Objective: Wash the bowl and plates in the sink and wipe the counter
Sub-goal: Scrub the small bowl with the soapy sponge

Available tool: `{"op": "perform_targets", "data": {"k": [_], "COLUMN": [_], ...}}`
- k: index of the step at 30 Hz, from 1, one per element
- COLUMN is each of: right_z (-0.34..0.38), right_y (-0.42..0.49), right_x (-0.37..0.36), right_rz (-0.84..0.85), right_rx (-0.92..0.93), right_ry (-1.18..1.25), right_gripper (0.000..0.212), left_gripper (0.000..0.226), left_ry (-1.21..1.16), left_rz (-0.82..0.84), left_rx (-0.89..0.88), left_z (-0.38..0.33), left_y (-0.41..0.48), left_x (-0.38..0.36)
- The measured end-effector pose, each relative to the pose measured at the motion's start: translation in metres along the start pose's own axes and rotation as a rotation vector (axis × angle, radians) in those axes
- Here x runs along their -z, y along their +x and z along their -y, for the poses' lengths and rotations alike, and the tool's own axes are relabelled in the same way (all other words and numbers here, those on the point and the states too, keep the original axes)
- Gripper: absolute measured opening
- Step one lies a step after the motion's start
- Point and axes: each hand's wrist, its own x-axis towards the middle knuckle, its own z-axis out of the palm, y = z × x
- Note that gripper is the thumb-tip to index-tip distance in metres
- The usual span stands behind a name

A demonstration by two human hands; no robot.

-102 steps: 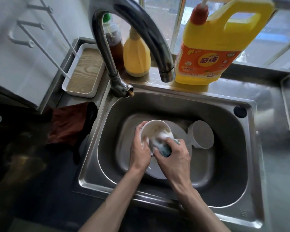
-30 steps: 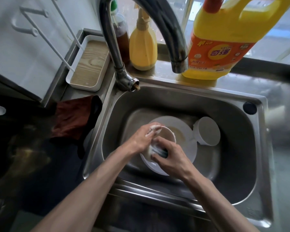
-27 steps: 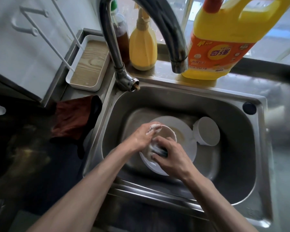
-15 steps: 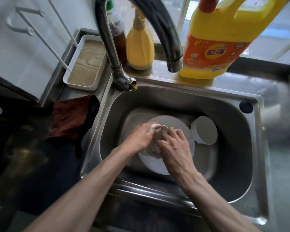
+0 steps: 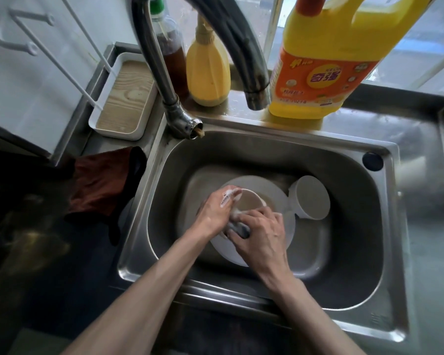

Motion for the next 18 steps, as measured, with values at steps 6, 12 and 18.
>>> {"op": "perform_targets", "data": {"k": [6,12,18], "right_z": [0.009,-0.009,-0.015], "right_y": [0.002,-0.002,-0.011], "right_x": [0.008,0.006,0.014], "right_rz": [0.292,0.179,0.010], "right_rx": [-0.211,0.071,0.350], "right_ry": [0.587,0.258,-0.360], "right_gripper": [0.028,0.030,0.025], "left_gripper": [0.026,0.031,0.037], "left_ry": [-0.056,-0.028,0.228], "left_rz": [-0.022,-0.007,0.098], "left_rx": [-0.003,-0.058,-0.049], "left_z": [-0.006,-0.006,-0.014], "left_y": [0.000,0.001,0.003], "left_x": [0.013,0.015,0.018]}}
